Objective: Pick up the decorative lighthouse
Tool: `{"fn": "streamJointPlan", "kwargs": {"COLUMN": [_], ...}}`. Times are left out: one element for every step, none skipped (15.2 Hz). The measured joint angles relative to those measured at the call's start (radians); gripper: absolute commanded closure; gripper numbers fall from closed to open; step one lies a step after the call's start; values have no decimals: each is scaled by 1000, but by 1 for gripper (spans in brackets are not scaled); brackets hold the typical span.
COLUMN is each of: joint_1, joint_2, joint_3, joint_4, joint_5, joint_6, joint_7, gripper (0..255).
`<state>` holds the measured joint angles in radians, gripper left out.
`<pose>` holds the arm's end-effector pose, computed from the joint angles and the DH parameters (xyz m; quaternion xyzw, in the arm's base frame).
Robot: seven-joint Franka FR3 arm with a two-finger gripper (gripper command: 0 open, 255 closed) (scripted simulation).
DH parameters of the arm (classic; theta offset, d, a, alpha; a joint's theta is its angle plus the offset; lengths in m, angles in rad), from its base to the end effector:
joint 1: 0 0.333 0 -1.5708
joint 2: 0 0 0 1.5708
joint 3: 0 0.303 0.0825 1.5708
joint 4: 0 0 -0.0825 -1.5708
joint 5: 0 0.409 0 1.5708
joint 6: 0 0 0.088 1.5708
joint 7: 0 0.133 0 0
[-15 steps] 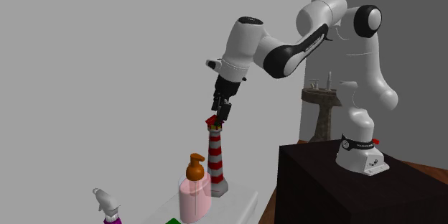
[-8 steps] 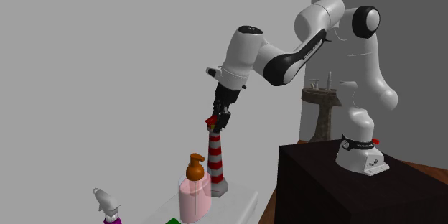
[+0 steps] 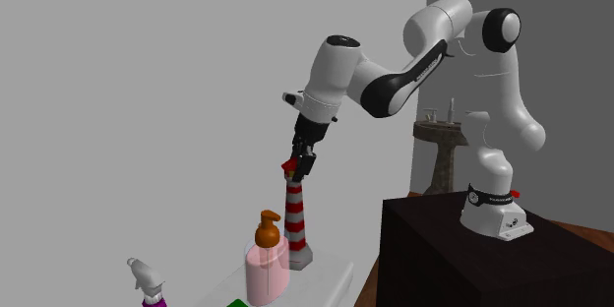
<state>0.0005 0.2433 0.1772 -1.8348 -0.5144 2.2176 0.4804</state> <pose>0.6544 0.0860 0.3684 0.9785 -0.0133 0.1302 0.1596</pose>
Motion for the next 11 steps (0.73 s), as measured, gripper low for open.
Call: {"fn": "streamJointPlan", "kwargs": {"joint_1": [0, 1, 0, 0, 1, 1, 0, 0, 0, 1, 0], "joint_2": [-2, -5, -10, -13, -15, -20, -25, -30, -35, -37, -42], "joint_3": [1, 2, 3, 4, 6, 7, 8, 8, 9, 11, 11], "joint_4": [3, 7, 13, 20, 31, 38, 43, 48, 56, 66, 72], "joint_5": [3, 6, 11, 15, 19, 23, 27, 31, 35, 39, 43], "joint_6": [-6, -14, -23, -33, -45, -56, -65, -73, -85, -97, -106], "joint_7": [-3, -7, -13, -18, -24, -29, -35, -41, -47, -51, -57], "gripper": [255, 255, 255, 255, 255, 255, 255, 255, 255, 255, 255]}}
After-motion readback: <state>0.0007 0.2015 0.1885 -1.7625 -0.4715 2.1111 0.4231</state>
